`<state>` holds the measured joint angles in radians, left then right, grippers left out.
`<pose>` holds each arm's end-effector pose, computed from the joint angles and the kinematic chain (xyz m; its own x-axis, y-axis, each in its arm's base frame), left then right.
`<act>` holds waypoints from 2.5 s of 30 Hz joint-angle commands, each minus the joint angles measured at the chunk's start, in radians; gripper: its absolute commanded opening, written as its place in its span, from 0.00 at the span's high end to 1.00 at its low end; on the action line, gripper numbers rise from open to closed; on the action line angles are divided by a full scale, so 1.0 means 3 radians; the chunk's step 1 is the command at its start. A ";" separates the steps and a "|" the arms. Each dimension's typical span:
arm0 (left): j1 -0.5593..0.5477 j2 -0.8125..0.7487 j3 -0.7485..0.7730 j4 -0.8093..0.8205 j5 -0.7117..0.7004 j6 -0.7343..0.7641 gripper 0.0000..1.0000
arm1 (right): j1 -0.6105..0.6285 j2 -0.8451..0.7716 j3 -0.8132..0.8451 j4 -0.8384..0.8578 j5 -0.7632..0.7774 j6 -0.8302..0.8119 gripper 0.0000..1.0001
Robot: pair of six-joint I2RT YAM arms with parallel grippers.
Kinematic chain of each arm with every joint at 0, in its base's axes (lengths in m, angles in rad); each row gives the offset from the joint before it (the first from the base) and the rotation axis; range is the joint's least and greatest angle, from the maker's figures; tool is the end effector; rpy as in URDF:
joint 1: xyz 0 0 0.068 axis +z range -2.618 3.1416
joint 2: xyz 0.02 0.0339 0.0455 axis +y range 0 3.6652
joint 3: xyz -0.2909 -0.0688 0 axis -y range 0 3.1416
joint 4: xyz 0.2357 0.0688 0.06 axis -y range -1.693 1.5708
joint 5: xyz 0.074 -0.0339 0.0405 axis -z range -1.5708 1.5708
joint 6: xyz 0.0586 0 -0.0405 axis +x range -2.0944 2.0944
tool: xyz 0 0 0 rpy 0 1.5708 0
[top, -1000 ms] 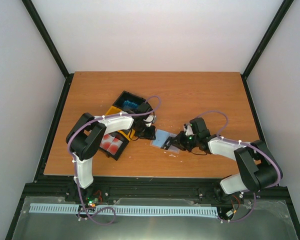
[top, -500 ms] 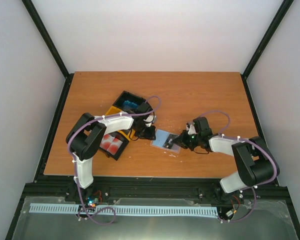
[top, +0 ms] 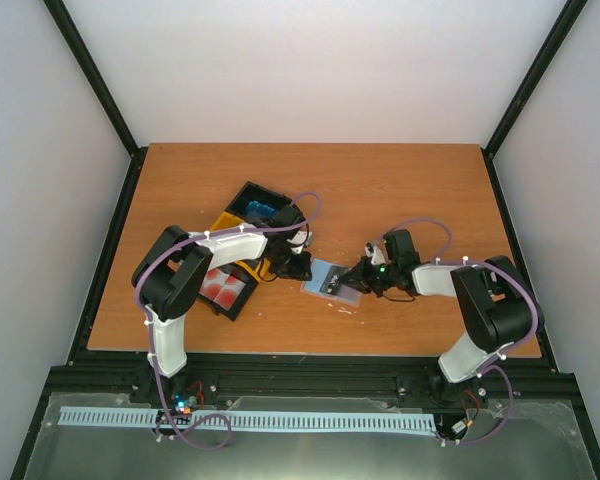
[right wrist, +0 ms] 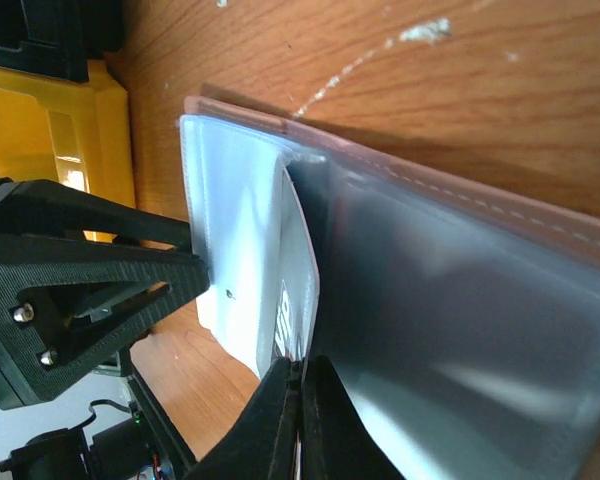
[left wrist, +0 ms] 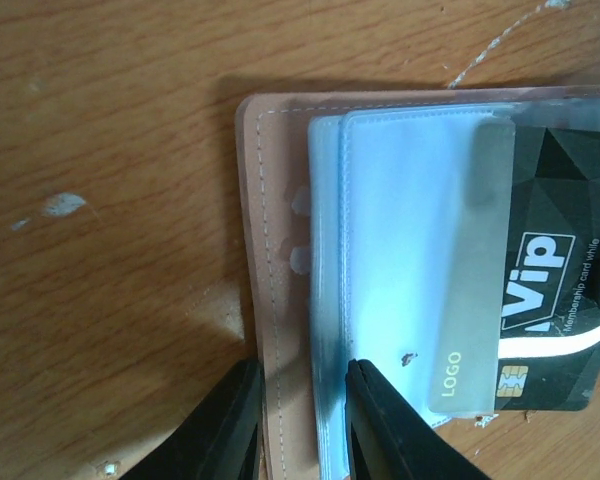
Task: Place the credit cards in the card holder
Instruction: Insert the credit card into the card holder, then adjust the storage box at the center of the board.
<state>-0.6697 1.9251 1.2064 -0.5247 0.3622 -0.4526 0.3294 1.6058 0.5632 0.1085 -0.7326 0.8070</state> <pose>0.2844 -0.2517 0.1543 -0.9605 0.2389 -0.1425 0.2777 0.8528 -0.4424 0.2435 0.1246 0.1364 -0.9717 0.2353 -0.0228 0.1229 0.5854 0.8013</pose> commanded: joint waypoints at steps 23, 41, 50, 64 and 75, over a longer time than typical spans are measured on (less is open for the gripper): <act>-0.0053 0.0074 0.0001 -0.0127 0.0003 0.0096 0.75 | 0.0257 0.0557 0.0368 0.0200 0.0024 0.0071 0.96; -0.0053 0.0105 0.0031 -0.0123 -0.0072 0.0152 0.74 | 0.0344 0.0273 0.0652 -0.0791 0.0643 -0.0194 0.69; -0.0053 0.0113 0.0056 -0.0140 -0.0118 0.0184 0.74 | 0.0466 0.0385 0.0930 -0.0952 0.0665 -0.0283 0.70; -0.0053 -0.0433 0.0417 -0.0412 -0.0784 0.0190 0.48 | 0.0456 -0.0592 0.1118 -0.1942 0.1741 -0.0615 0.50; -0.0046 -0.0228 0.0580 -0.0620 -0.0822 0.0450 0.46 | 0.0455 -0.0616 0.1158 -0.1929 0.1801 -0.0581 0.48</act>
<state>-0.6762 1.8126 1.3422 -0.6510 0.1410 -0.3668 0.4618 1.4097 0.8856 -0.4561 -0.2207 0.6380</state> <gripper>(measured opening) 0.549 0.512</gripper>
